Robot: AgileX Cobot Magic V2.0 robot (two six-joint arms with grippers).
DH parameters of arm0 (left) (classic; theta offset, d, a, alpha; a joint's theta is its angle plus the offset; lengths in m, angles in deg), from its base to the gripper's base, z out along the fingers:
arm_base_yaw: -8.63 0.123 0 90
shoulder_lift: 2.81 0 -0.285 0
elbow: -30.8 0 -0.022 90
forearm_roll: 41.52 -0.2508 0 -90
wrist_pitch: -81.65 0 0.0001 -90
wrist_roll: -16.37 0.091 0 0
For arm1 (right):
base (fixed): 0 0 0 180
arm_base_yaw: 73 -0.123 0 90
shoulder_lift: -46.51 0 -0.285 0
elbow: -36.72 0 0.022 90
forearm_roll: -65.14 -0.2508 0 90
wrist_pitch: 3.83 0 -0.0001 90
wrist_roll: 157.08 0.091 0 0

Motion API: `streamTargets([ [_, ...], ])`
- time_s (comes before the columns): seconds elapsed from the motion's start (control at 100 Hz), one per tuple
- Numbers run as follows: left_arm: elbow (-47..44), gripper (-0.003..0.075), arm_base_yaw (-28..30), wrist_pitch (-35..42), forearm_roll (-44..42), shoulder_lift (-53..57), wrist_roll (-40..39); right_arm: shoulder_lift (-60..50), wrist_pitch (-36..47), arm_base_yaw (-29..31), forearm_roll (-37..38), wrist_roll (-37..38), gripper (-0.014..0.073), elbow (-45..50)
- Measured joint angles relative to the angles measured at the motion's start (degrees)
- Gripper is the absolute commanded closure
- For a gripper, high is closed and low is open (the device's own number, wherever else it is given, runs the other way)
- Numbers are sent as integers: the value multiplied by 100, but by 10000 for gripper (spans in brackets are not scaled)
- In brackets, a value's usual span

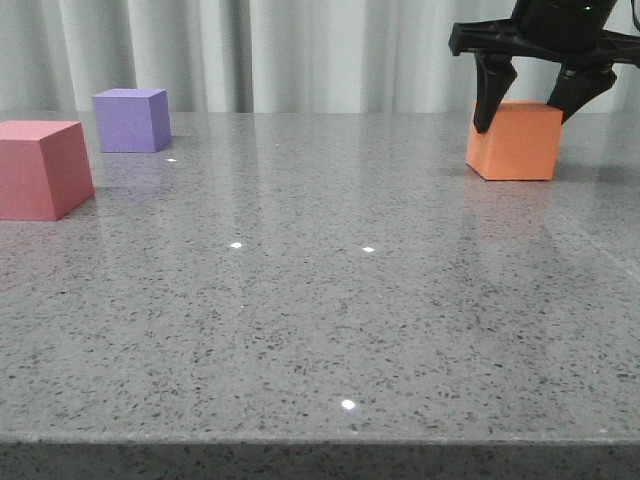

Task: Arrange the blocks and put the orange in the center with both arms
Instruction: 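Lower the right gripper over the orange cube and close on it, then carry the orange cube with the right gripper toward the table center and release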

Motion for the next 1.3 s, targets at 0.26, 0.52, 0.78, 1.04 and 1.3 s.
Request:
streamTargets([
  [0.26, 0, 741, 0, 0, 0, 0, 0, -124, -128, -161, -142, 335, 283, 0],
  [0.52, 0, 741, 0, 0, 0, 0, 0, -177, 9, -1179, 417, 1631, 283, -41],
  [0.78, 0, 741, 0, 0, 0, 0, 0, 361, -323, -1940, 972, 2440, 283, -1301],
  [1.04, 0, 741, 0, 0, 0, 0, 0, 1366, -1080, -2251, 1008, 2486, 283, -2825],
  [1.3, 0, 741, 0, 0, 0, 0, 0, 1888, -1235, -2479, 1018, 2693, 283, -3394],
])
